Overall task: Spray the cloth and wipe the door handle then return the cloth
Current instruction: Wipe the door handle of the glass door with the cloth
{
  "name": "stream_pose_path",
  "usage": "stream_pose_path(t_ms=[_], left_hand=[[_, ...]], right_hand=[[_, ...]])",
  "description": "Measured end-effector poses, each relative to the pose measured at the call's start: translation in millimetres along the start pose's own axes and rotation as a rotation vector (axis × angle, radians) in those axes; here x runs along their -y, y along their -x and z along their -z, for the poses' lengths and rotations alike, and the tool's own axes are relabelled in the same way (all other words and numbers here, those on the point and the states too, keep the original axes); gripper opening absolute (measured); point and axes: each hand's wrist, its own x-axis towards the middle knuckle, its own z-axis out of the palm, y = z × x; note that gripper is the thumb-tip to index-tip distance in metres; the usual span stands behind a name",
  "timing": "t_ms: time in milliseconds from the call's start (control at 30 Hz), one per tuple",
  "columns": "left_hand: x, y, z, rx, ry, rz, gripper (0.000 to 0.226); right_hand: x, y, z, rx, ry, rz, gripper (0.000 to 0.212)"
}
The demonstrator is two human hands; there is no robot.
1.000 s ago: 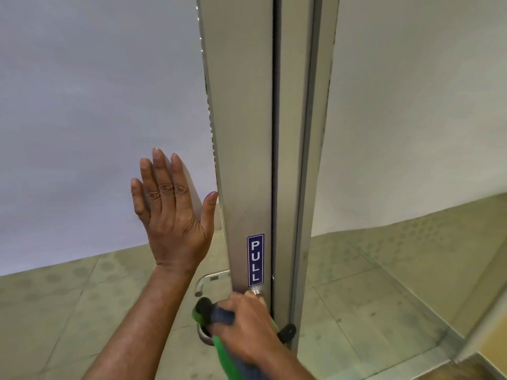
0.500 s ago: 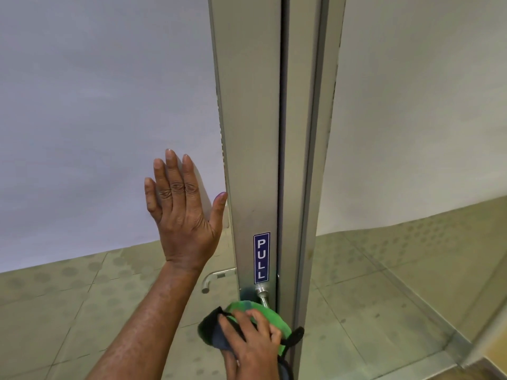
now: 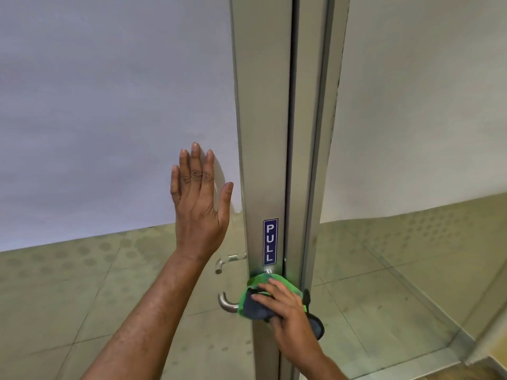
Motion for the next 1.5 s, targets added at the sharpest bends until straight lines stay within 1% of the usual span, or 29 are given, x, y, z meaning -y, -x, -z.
stream_pose_path(t_ms=[33,100,167,233,300,367,400,467,533,600,667,733,833,900,967,1033,1133,1233,1300,1367,1433,1467,1500], left_hand=[[-1,1,5,0.007,0.031,0.009,0.063],[-2,5,16,0.007,0.075,0.022,0.061],[-3,13,29,-0.008,0.109,0.023,0.058],[-6,28,42,-0.003,0.155,0.034,0.055],[-11,50,54,0.014,0.205,0.039,0.051],[-15,77,62,0.047,0.252,0.063,0.046],[-18,90,66,0.085,0.294,0.11,0.044],[-27,112,77,0.2,0.412,0.301,0.037],[-41,121,87,0.405,0.549,0.515,0.025],[-51,128,88,0.622,0.678,0.63,0.027],[-58,134,89,0.756,0.787,0.701,0.037],[-64,136,93,0.803,0.837,0.761,0.045],[-75,142,102,0.833,0.896,0.799,0.037],[-86,145,114,0.851,0.944,0.842,0.032],[-97,145,126,0.813,0.972,0.912,0.028],[-104,144,136,0.739,0.96,0.922,0.027],[-120,147,150,0.667,0.928,0.853,0.033],[-136,160,154,0.69,0.85,0.787,0.041],[-144,166,160,0.715,0.861,0.806,0.051],[-146,169,168,0.756,0.939,0.87,0.056],[-149,171,175,0.761,0.982,0.952,0.045],[-153,173,179,0.722,0.952,0.975,0.035],[-156,175,183,0.661,0.899,0.983,0.03]], right_hand=[[2,-2,1,0.019,-0.038,-0.044,0.059],[8,-2,2,-0.019,-0.148,-0.137,0.062],[13,2,-1,-0.137,-0.343,-0.266,0.063],[22,5,-7,-0.282,-0.543,-0.431,0.063],[32,9,-12,-0.404,-0.737,-0.598,0.057],[36,11,-13,-0.506,-0.973,-0.722,0.051],[38,14,-10,-0.534,-1.101,-0.763,0.049],[49,22,-1,-0.542,-1.306,-0.794,0.046],[62,28,7,-0.515,-1.44,-0.77,0.049],[76,33,12,-0.46,-1.513,-0.722,0.05],[88,36,17,-0.408,-1.571,-0.67,0.048],[100,41,23,-0.371,-1.592,-0.615,0.044],[117,47,31,-0.316,-1.596,-0.536,0.04],[128,52,33,-0.28,-1.586,-0.504,0.042],[135,56,35,-0.274,-1.503,-0.525,0.044],[138,61,35,-0.277,-1.431,-0.516,0.039],[147,72,39,-0.219,-1.282,-0.478,0.04],[150,85,46,-0.172,-1.184,-0.421,0.053],[148,94,57,-0.171,-1.183,-0.436,0.052],[146,103,73,-0.169,-1.211,-0.47,0.041],[144,112,90,-0.168,-1.278,-0.509,0.036],[144,118,98,-0.167,-1.328,-0.543,0.038],[144,123,104,-0.159,-1.379,-0.571,0.042]])
